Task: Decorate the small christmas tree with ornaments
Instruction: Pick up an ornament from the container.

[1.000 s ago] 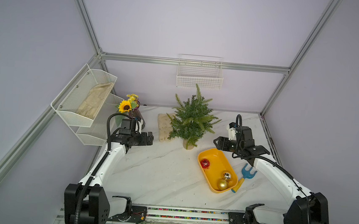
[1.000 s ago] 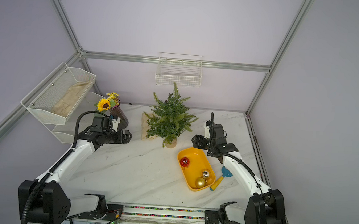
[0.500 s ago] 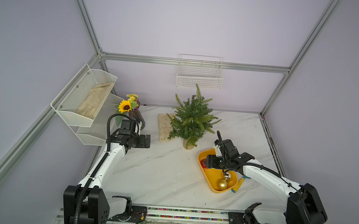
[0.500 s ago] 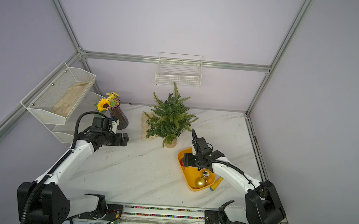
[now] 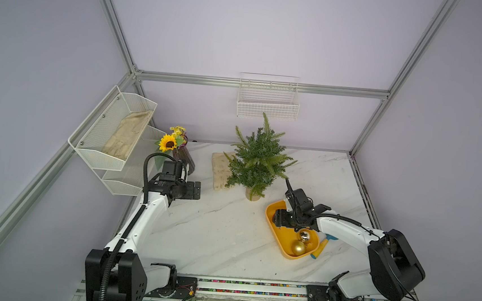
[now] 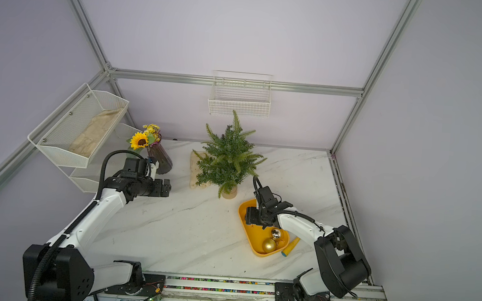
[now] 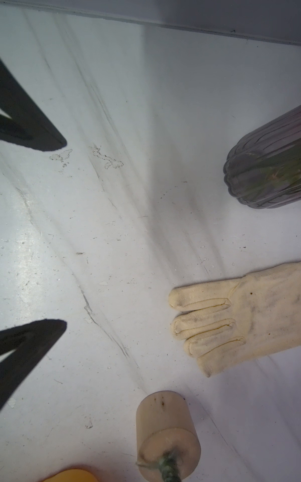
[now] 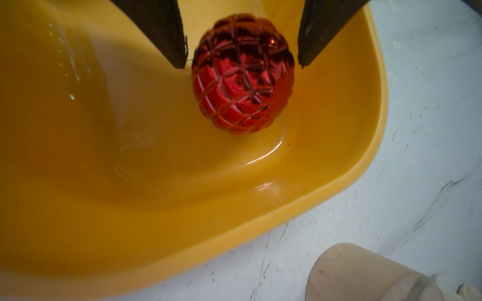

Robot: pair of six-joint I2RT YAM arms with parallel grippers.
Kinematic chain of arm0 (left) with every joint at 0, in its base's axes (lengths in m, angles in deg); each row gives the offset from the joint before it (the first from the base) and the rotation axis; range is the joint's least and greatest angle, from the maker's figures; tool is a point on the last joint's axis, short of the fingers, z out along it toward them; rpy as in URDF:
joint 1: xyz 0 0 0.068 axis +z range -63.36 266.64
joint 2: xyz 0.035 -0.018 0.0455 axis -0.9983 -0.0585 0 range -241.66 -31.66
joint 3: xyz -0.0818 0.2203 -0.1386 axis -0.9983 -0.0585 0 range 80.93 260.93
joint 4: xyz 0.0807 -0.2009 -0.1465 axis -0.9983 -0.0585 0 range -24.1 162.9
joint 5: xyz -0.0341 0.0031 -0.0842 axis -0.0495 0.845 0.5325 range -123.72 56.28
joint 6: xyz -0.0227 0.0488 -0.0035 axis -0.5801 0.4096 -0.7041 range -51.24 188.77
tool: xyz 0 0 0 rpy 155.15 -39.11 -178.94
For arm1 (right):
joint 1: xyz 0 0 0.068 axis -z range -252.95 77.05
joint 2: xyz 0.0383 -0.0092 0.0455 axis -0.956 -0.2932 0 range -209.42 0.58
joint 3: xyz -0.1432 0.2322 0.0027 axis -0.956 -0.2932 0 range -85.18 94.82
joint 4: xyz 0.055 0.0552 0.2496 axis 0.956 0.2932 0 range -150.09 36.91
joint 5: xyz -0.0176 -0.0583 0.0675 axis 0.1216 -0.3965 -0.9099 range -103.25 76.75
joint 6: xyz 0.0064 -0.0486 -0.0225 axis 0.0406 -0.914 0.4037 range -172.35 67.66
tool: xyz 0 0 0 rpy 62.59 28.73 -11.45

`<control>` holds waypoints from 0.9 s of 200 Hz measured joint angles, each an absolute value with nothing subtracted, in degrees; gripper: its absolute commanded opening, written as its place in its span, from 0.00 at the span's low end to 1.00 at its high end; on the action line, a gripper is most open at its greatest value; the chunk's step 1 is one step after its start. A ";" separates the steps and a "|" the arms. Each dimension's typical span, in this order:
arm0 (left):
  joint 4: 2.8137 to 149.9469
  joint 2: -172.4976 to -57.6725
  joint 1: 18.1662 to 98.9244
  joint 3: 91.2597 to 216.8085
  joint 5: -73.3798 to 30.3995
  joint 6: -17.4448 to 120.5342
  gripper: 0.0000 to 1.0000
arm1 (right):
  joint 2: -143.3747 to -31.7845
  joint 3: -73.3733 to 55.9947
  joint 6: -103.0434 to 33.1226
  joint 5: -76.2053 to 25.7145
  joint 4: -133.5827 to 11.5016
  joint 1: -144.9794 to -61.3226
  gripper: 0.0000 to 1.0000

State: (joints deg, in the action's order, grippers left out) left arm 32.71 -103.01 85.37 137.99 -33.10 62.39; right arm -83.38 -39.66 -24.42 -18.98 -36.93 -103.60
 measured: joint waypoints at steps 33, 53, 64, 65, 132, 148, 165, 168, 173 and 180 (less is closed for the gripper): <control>32.67 -103.01 85.37 137.99 -33.38 62.39 1.00 | -84.19 -39.47 -23.85 -15.12 -37.06 -103.60 0.74; 32.67 -103.01 85.37 137.99 -33.58 62.39 1.00 | -85.24 -39.31 -23.81 -13.06 -37.19 -103.60 0.76; 32.67 -103.01 85.37 137.99 -33.71 62.39 1.00 | -85.63 -39.14 -23.81 -11.81 -37.11 -103.60 0.76; 32.67 -103.01 85.37 137.99 -33.71 62.39 1.00 | -85.65 -39.12 -23.81 -11.75 -37.11 -103.60 0.76; 32.63 -103.01 85.37 137.99 -34.08 62.39 1.00 | -86.24 -37.80 -24.42 -6.35 -37.28 -103.60 0.75; 32.58 -103.01 85.37 137.99 -34.19 62.39 1.00 | -86.85 -37.21 -24.93 -5.69 -37.48 -103.60 0.74; 32.52 -103.01 85.37 137.99 -34.21 62.39 1.00 | -87.58 -36.52 -25.52 -5.15 -37.61 -103.60 0.72; 32.50 -103.01 85.37 137.99 -34.21 62.39 1.00 | -87.79 -36.41 -25.67 -5.13 -37.68 -103.60 0.72; 32.50 -103.01 85.37 137.99 -34.23 62.39 1.00 | -87.97 -36.23 -25.67 -5.08 -37.74 -103.60 0.72; 32.50 -103.01 85.37 137.99 -34.23 62.39 1.00 | -88.27 -36.10 -25.80 -5.13 -37.81 -103.60 0.71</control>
State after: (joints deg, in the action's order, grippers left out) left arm 32.50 -103.01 85.37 137.99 -34.23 62.39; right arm -88.27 -36.10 -25.80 -5.13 -37.81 -103.60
